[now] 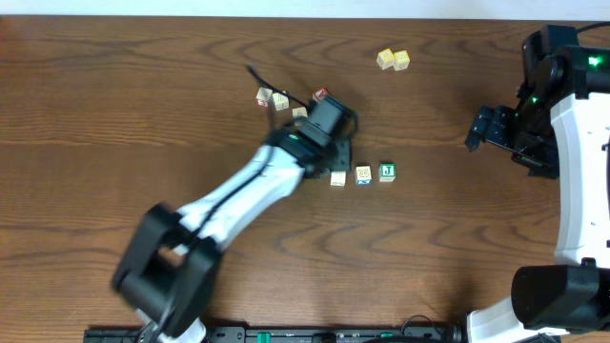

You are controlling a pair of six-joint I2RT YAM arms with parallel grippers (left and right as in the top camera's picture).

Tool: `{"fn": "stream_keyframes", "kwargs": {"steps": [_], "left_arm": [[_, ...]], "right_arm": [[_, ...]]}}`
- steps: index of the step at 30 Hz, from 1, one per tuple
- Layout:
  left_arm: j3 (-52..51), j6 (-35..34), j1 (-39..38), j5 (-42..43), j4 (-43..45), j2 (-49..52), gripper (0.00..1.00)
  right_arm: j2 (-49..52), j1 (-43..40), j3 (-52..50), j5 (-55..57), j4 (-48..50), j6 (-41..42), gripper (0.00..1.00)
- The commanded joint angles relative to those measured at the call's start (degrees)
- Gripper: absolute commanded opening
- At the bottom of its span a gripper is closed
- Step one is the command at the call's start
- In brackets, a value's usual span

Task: Lift 3 blocks
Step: 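Open the left gripper and retract the left arm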

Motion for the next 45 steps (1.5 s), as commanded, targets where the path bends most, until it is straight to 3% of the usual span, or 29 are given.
{"fn": "stream_keyframes", "kwargs": {"steps": [1, 5, 8, 15, 37, 45], "left_arm": [[1.68, -0.42, 4.98, 4.24, -3.39, -7.82, 0.51], [1.68, -0.39, 12.24, 2.32, -12.96, -14.12, 0.61], [1.66, -0.35, 19.76, -3.5, -23.06, -16.94, 0.76], [1.31, 0.24, 30.67, -5.7, -34.21, -16.68, 0.77], [-2.49, 0.22, 33.18, -5.66, -36.79, -16.68, 0.78], [-2.49, 0.26, 33.16, -4.59, -38.1, -16.68, 0.78]], "right_arm": [[-0.04, -0.02, -0.15, 0.13, -0.04, -0.13, 0.99], [-0.04, -0.02, -0.15, 0.13, -0.04, -0.13, 0.99], [-0.04, -0.02, -0.15, 0.13, -0.04, -0.13, 0.99], [-0.04, -0.02, -0.15, 0.13, -0.04, -0.13, 0.99], [-0.04, -0.02, -0.15, -0.31, -0.04, -0.13, 0.99], [-0.07, -0.02, -0.15, -6.54, 6.19, -0.11, 0.99]]}}
